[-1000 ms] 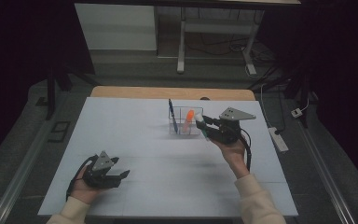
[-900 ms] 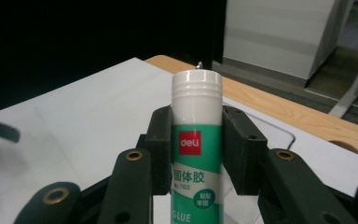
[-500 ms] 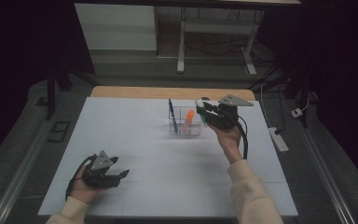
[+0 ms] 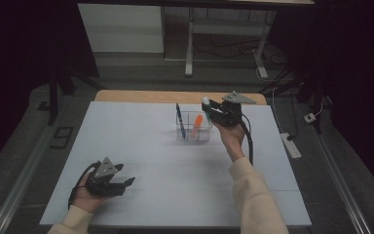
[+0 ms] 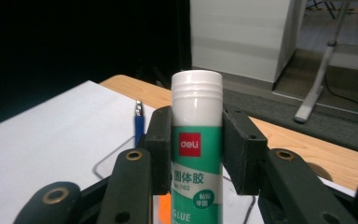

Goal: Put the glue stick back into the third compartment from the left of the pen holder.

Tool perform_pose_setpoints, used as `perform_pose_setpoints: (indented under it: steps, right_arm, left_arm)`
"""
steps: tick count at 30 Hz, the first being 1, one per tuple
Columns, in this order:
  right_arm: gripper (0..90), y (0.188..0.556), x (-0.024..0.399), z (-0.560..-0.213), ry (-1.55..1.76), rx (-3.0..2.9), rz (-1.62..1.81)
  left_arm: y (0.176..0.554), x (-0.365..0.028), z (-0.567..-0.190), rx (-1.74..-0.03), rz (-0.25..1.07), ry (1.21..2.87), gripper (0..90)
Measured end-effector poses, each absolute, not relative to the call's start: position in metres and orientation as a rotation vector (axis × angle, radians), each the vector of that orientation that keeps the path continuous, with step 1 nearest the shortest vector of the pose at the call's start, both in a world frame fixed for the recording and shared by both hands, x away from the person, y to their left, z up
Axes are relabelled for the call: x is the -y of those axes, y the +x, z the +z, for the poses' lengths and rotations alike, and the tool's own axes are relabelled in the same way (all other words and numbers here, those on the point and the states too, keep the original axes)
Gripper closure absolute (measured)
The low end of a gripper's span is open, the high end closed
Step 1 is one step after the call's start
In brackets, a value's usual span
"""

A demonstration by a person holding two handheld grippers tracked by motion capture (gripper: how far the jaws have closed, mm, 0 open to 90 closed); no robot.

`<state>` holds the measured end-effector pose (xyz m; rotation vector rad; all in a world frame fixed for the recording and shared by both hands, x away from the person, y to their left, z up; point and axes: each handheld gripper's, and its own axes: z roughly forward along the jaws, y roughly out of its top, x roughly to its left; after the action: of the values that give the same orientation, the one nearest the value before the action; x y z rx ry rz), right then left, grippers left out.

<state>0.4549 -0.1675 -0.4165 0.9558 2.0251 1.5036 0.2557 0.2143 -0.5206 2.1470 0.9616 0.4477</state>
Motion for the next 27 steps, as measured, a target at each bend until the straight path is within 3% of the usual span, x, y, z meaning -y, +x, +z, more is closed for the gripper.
perform_pose_setpoints:
  steps: [19, 23, 27]
  right_arm:
    - [64.1, 0.48, 0.161, -0.437, 1.029, -2.003, 1.494]
    - [48.3, 0.478, 0.163, -0.436, 1.076, -1.985, 1.497]
    - [47.3, 0.472, 0.165, -0.429, 1.049, -1.999, 1.492]
  left_arm:
    - [0.257, -0.215, -0.522, -0.966, 0.448, 2.154, 33.7]
    - [0.257, -0.215, -0.522, -0.965, 0.448, 2.154, 33.7]
    - [0.256, -0.215, -0.522, -0.962, 0.45, 2.157, 33.6]
